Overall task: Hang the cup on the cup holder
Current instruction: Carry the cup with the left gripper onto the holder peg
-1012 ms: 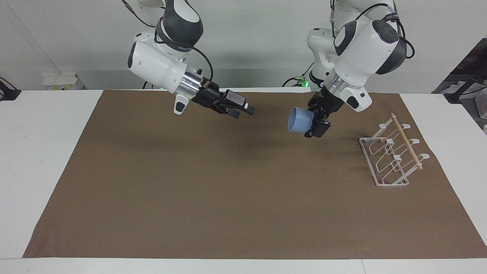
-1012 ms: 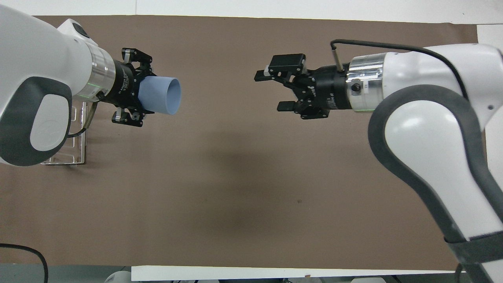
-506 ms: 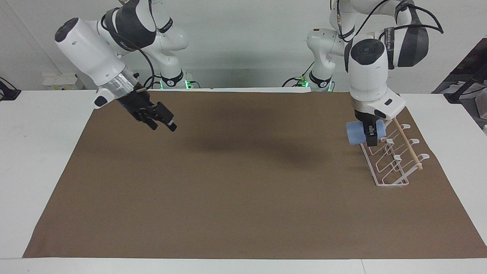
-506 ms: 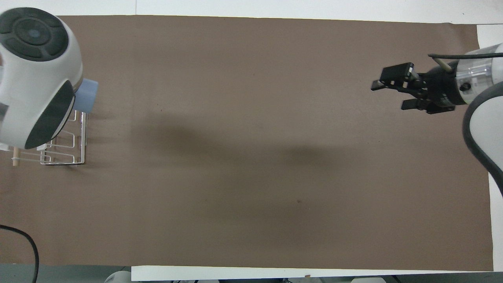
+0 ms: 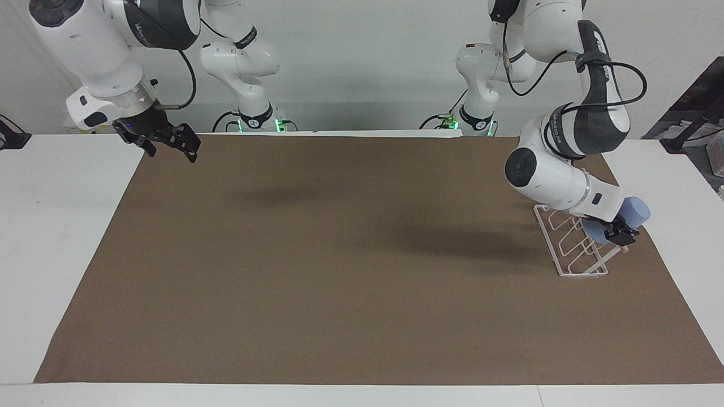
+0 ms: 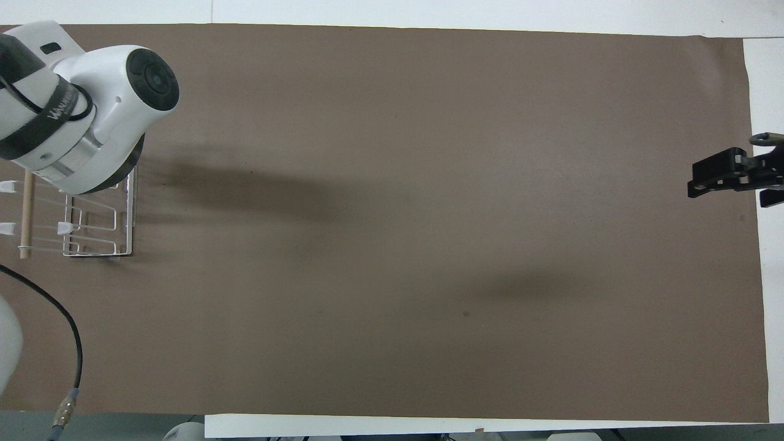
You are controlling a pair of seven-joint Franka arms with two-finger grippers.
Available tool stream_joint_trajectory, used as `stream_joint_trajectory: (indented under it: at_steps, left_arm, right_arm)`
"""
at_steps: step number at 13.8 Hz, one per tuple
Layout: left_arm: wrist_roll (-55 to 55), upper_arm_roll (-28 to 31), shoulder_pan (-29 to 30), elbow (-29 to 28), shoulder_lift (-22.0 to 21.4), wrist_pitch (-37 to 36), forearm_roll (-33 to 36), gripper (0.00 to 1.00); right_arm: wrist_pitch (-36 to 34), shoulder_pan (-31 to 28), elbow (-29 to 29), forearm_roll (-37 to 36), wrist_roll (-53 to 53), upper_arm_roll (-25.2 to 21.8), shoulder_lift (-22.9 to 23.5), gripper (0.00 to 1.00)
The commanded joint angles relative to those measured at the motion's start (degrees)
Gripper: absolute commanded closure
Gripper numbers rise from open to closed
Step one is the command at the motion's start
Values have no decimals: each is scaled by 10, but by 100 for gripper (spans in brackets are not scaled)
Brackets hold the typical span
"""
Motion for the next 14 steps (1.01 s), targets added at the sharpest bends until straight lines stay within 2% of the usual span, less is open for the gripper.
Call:
stream_joint_trajectory:
  at_steps: [1, 5, 9, 14]
  left_arm:
    - [-29, -3, -10, -6, 14, -26, 33, 71]
    - [-36, -3, -11, -34, 13, -33, 34, 71]
    - [-38, -4, -10, -47, 13, -30, 34, 71]
    - [-62, -5, -10, -80, 14, -14, 34, 71]
  right_arm:
    - [-14, 0, 0, -7, -24, -11, -5, 1]
    - [-14, -3, -3, -8, -28, -13, -7, 1]
    - [-14, -31, -22, -7, -28, -8, -16, 1]
    - [-14, -25, -22, -7, -29, -8, -16, 1]
